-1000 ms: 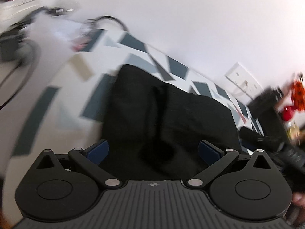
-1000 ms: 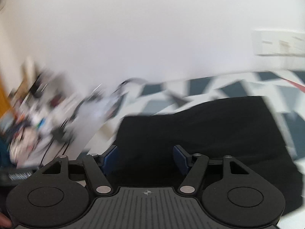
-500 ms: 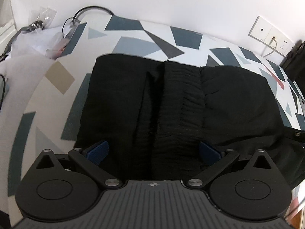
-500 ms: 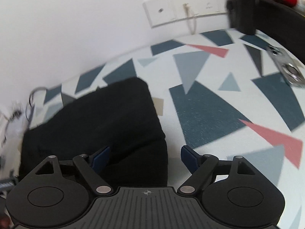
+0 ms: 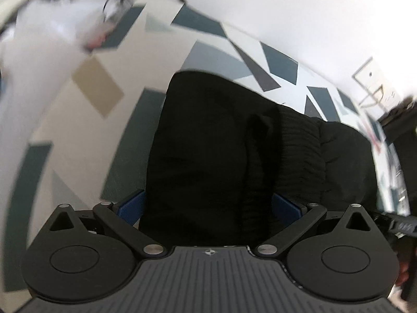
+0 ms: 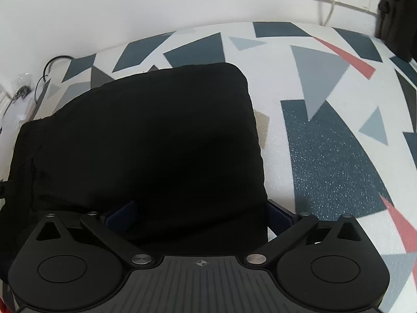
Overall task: Fold clothes
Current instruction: 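Press the folded black trousers flat with both open grippers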
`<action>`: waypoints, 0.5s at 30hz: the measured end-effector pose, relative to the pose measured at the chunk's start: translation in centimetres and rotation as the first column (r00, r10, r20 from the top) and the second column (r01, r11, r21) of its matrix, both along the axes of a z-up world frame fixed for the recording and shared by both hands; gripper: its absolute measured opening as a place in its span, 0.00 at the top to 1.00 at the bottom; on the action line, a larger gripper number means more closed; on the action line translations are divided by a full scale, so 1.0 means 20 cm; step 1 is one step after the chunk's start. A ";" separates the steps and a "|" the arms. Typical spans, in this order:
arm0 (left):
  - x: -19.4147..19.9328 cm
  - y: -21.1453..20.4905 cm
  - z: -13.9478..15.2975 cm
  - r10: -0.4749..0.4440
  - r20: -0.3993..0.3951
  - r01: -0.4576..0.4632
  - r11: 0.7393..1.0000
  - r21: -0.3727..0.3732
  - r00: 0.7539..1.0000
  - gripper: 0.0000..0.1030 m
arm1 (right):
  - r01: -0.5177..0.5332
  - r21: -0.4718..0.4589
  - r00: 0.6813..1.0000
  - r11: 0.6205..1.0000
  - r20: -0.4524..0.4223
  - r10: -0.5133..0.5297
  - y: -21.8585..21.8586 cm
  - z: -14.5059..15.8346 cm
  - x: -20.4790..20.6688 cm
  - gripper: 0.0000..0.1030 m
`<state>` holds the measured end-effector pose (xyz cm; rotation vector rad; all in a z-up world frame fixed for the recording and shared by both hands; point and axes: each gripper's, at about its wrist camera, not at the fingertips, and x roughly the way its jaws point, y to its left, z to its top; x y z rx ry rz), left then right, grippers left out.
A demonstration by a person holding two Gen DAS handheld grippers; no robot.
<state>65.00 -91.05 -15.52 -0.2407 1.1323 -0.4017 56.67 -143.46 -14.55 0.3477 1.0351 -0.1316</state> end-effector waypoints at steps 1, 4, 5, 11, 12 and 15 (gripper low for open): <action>0.01 0.02 -0.02 0.025 -0.015 -0.025 1.000 0.001 1.000 0.00 | -0.005 0.000 1.000 1.000 0.001 0.005 0.00 0.00 0.00 0.01; 0.03 0.02 -0.05 0.008 -0.017 -0.008 1.000 0.005 1.000 0.00 | 0.006 0.000 1.000 1.000 -0.003 -0.006 0.00 0.00 0.01 0.01; 0.03 0.00 -0.04 -0.007 -0.011 0.007 1.000 0.028 1.000 0.00 | 0.013 -0.002 1.000 1.000 -0.009 -0.013 0.00 0.00 0.01 0.01; -0.04 -0.07 -0.01 -0.012 -0.030 0.015 0.997 0.081 0.999 0.01 | -0.020 -0.045 0.998 0.999 -0.052 0.018 0.02 0.00 0.05 0.01; -0.06 -0.07 -0.01 -0.003 -0.039 0.006 0.997 0.081 0.999 0.01 | -0.031 -0.049 0.998 0.998 -0.051 0.029 0.02 0.00 0.04 0.01; -0.15 -0.10 0.00 -0.021 -0.037 0.024 0.996 0.088 0.999 0.01 | -0.103 -0.087 0.994 0.991 -0.036 0.101 0.05 0.00 0.00 0.01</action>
